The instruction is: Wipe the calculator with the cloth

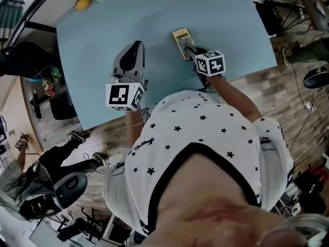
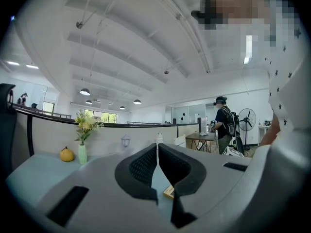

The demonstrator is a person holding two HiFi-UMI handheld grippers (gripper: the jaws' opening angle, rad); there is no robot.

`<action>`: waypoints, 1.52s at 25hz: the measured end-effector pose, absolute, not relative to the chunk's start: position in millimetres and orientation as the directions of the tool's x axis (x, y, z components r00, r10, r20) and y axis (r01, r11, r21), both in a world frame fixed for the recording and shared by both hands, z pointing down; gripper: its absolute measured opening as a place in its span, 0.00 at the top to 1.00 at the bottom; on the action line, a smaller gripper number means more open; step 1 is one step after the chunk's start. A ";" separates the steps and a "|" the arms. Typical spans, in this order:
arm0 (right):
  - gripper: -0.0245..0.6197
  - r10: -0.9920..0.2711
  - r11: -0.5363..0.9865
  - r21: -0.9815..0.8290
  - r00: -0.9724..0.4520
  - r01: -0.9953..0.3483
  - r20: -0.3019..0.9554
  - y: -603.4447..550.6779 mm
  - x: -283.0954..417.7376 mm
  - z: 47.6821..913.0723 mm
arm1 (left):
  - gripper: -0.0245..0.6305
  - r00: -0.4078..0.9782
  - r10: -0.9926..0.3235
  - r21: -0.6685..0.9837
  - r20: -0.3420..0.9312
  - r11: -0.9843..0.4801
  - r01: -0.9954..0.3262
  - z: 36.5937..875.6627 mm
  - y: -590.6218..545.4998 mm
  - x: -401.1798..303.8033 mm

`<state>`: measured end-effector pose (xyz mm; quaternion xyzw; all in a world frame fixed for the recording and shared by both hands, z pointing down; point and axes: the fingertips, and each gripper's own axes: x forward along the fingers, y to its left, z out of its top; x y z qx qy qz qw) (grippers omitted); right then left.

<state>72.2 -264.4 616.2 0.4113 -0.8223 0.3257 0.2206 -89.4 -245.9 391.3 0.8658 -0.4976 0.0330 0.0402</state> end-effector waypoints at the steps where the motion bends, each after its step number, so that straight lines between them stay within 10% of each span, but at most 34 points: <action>1: 0.90 -0.536 0.443 -0.357 -0.562 -0.822 0.630 -265.6 75.5 616.4 | 0.91 0.502 -0.859 0.035 0.096 -0.501 -0.865 390.9 -246.1 -88.4; 38: 0.89 -0.657 0.231 -0.348 -0.409 -0.909 0.633 -284.9 145.0 628.1 | 0.91 0.534 -0.839 0.046 0.105 -0.532 -0.846 396.5 -247.1 -75.8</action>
